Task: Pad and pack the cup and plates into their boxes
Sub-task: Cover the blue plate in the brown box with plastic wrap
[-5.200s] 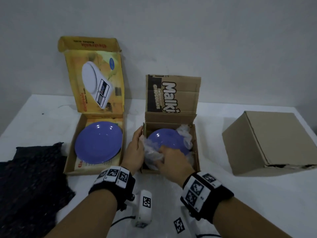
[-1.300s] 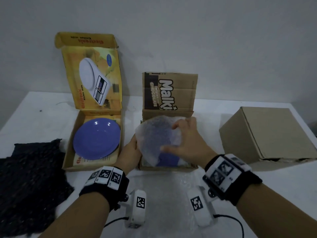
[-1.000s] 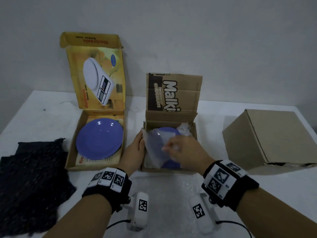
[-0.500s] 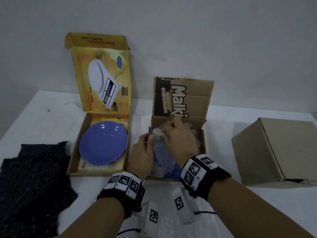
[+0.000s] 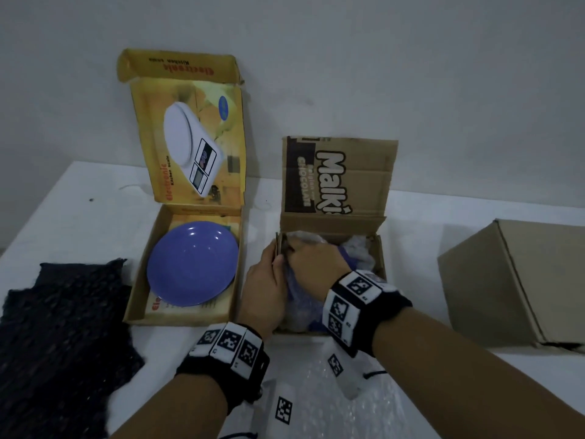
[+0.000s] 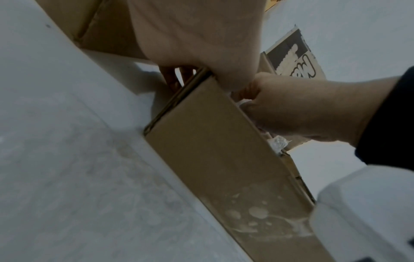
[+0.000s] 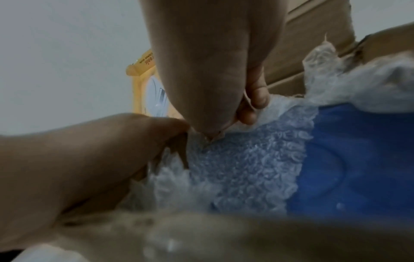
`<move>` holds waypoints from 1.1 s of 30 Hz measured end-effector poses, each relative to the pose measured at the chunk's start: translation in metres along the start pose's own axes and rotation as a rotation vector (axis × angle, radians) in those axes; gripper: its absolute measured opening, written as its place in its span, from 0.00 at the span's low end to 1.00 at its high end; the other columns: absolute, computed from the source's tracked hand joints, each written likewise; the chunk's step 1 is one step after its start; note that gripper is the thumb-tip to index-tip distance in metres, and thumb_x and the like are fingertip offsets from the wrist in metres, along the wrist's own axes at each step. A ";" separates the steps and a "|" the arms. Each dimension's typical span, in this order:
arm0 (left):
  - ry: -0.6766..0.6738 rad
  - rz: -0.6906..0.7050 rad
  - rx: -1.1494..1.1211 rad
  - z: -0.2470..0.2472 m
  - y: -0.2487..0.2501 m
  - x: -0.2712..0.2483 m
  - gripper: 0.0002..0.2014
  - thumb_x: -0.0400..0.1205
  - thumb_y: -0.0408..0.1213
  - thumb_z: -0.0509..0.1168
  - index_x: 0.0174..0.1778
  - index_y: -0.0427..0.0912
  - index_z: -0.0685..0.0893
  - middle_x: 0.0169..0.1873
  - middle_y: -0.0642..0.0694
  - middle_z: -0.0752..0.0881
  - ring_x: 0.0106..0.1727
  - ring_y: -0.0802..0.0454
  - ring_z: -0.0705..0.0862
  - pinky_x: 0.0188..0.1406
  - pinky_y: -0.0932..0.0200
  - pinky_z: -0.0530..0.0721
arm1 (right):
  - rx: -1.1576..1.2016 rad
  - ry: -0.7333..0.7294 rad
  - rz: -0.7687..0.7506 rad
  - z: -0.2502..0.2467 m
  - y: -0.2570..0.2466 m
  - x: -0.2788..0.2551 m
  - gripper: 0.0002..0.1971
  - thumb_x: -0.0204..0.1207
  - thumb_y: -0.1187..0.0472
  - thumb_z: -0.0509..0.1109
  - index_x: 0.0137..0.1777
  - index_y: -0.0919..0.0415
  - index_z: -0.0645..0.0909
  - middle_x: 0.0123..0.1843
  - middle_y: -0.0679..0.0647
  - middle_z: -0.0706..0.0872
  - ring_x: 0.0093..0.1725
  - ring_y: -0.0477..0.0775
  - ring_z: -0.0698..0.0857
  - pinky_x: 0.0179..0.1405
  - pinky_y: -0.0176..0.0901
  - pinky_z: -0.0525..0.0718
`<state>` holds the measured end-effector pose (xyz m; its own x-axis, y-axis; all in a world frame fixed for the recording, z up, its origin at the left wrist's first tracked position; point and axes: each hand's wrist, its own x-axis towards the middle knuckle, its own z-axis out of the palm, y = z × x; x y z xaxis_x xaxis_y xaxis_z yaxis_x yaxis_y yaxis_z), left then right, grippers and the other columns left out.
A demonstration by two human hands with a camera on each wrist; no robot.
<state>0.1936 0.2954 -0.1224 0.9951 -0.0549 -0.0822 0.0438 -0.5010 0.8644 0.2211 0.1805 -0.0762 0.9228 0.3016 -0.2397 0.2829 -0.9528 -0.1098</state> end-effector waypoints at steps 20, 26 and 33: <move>-0.048 -0.041 0.148 0.004 0.003 0.004 0.21 0.86 0.43 0.51 0.76 0.54 0.63 0.48 0.39 0.85 0.45 0.41 0.83 0.46 0.46 0.82 | 0.137 0.066 -0.089 -0.003 0.018 -0.004 0.15 0.78 0.62 0.60 0.63 0.57 0.80 0.63 0.57 0.81 0.61 0.60 0.80 0.59 0.56 0.80; -0.029 -0.031 0.182 0.006 0.003 0.005 0.21 0.85 0.37 0.53 0.75 0.49 0.66 0.46 0.37 0.84 0.45 0.38 0.82 0.44 0.48 0.80 | 0.060 0.087 -0.178 0.002 0.019 -0.020 0.20 0.76 0.64 0.54 0.59 0.72 0.82 0.58 0.68 0.85 0.58 0.69 0.81 0.59 0.64 0.80; -0.030 -0.037 0.169 0.004 0.001 0.005 0.17 0.87 0.43 0.51 0.72 0.52 0.67 0.44 0.39 0.84 0.45 0.41 0.81 0.45 0.47 0.82 | 0.085 0.025 -0.157 -0.013 0.014 -0.024 0.21 0.81 0.59 0.58 0.74 0.60 0.70 0.76 0.57 0.72 0.76 0.57 0.69 0.77 0.48 0.62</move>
<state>0.1987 0.2909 -0.1236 0.9899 -0.0579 -0.1290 0.0623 -0.6408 0.7652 0.2061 0.1594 -0.0588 0.8756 0.4443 -0.1893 0.4016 -0.8876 -0.2256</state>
